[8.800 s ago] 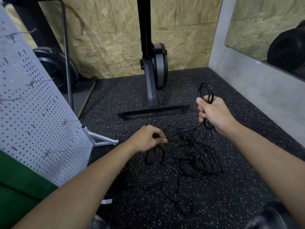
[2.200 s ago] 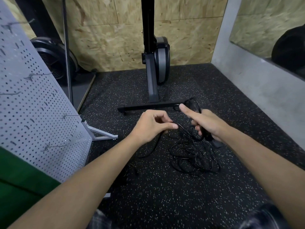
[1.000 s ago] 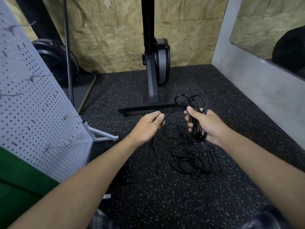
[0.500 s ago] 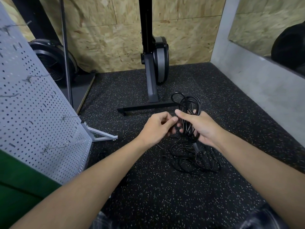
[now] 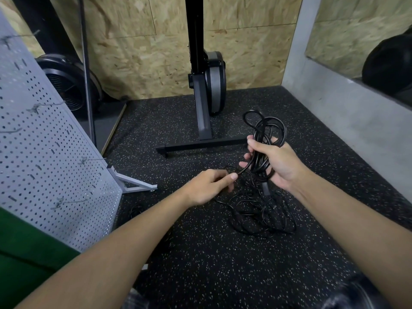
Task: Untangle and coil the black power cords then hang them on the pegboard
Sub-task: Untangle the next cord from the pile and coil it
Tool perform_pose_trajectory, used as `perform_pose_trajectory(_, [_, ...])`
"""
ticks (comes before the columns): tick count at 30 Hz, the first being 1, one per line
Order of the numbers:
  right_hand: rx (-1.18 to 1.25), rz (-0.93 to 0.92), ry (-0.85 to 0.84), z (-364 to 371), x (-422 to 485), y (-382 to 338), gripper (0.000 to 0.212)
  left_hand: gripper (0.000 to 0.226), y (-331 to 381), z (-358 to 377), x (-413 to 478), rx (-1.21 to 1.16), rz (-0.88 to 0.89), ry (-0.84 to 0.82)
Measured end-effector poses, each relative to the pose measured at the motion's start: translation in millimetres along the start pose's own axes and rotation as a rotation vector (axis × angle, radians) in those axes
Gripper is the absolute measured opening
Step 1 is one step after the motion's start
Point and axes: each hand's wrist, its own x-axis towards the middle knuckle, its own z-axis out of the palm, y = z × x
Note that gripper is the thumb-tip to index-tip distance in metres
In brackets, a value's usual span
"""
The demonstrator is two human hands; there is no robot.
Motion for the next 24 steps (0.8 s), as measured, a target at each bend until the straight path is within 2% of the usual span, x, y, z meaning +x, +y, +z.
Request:
perform_pose_trajectory(4, [-0.039,-0.002,-0.016,-4,0,0,0.02,0.037,-8,1,1,0.028,-0.002,-0.041])
perform_pose_trajectory(7, [-0.112,-0.004,0.027,-7,1,3,0.021,0.036,-12,-1,1,0.109,0.014,-0.002])
perform_pose_trajectory(11, [-0.285,-0.062,0.145,-14,8,5,0.011,0.035,-1,-2,-1,0.232,0.132,0.114])
perform_pose_trajectory(14, [-0.454,-0.086,0.224,-22,16,9,0.018,0.029,15,-2,-1,0.442,0.241,0.15])
perform_pose_trajectory(17, [-0.684,-0.085,0.254,-29,20,14,0.016,0.02,27,-2,-3,0.473,0.366,0.158])
perform_pose_trajectory(20, [-0.891,-0.035,0.183,-31,15,13,0.021,0.014,35,-4,-4,0.44,0.474,0.163])
perform_pose_trajectory(24, [-1.153,-0.023,-0.016,-20,6,10,0.046,0.023,42,-12,-4,0.463,0.534,0.3])
